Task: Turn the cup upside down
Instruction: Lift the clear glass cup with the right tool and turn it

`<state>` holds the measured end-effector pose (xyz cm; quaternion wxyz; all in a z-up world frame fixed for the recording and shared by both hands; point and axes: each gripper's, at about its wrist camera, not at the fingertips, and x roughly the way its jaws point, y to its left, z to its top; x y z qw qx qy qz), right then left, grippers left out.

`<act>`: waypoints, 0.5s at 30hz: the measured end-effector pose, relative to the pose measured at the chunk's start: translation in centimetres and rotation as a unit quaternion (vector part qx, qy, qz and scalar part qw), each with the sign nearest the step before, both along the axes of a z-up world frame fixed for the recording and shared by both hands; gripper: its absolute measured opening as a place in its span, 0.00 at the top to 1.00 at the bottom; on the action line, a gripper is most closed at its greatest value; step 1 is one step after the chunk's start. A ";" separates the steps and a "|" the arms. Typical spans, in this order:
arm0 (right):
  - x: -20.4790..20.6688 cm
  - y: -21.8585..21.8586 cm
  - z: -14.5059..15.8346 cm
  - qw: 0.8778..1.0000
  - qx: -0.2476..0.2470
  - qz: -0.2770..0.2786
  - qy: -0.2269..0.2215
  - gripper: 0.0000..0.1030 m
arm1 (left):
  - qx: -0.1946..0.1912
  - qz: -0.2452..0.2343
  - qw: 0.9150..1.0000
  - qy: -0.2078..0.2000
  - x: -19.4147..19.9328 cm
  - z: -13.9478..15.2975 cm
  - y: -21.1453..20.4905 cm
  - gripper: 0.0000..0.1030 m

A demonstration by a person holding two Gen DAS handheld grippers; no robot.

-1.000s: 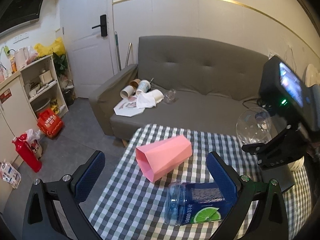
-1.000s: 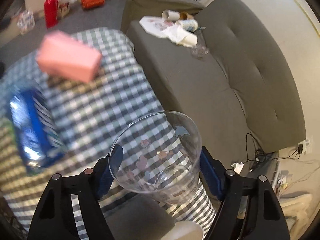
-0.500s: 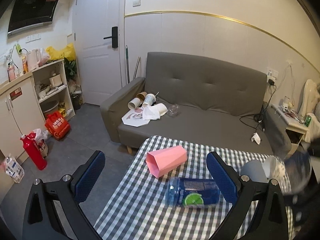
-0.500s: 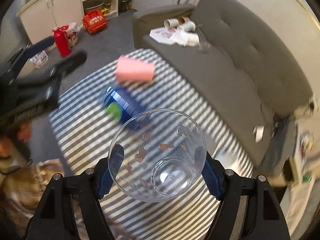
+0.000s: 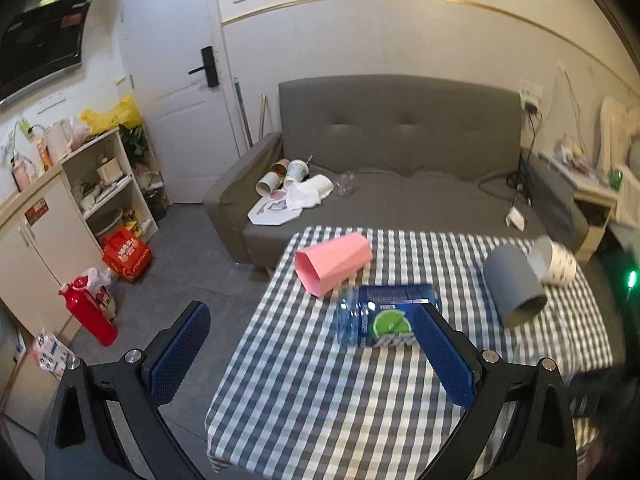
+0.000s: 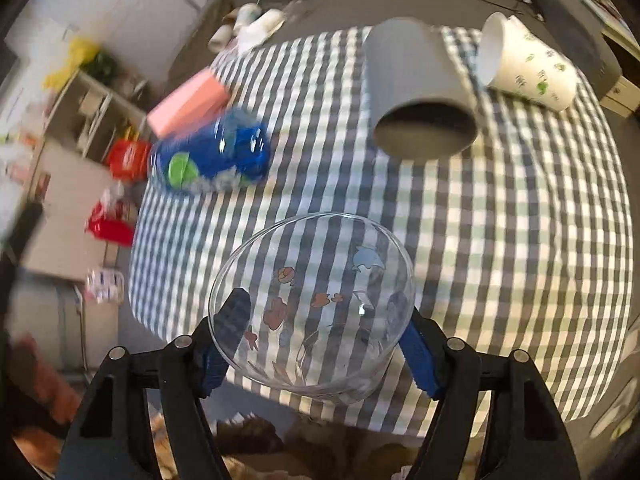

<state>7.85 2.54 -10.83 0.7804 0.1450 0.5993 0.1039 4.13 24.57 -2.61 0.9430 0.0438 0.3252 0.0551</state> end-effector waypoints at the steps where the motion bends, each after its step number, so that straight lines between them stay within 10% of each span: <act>1: 0.3 -0.2 0.2 1.000 -0.006 -0.008 -0.011 0.30 | 0.001 0.000 1.000 0.005 0.0 -0.2 -0.2 0.00; 15: 3.2 -1.5 -2.9 0.997 -0.053 -0.024 -0.050 0.34 | 0.017 -0.028 0.999 0.028 1.0 -2.0 -2.9 0.00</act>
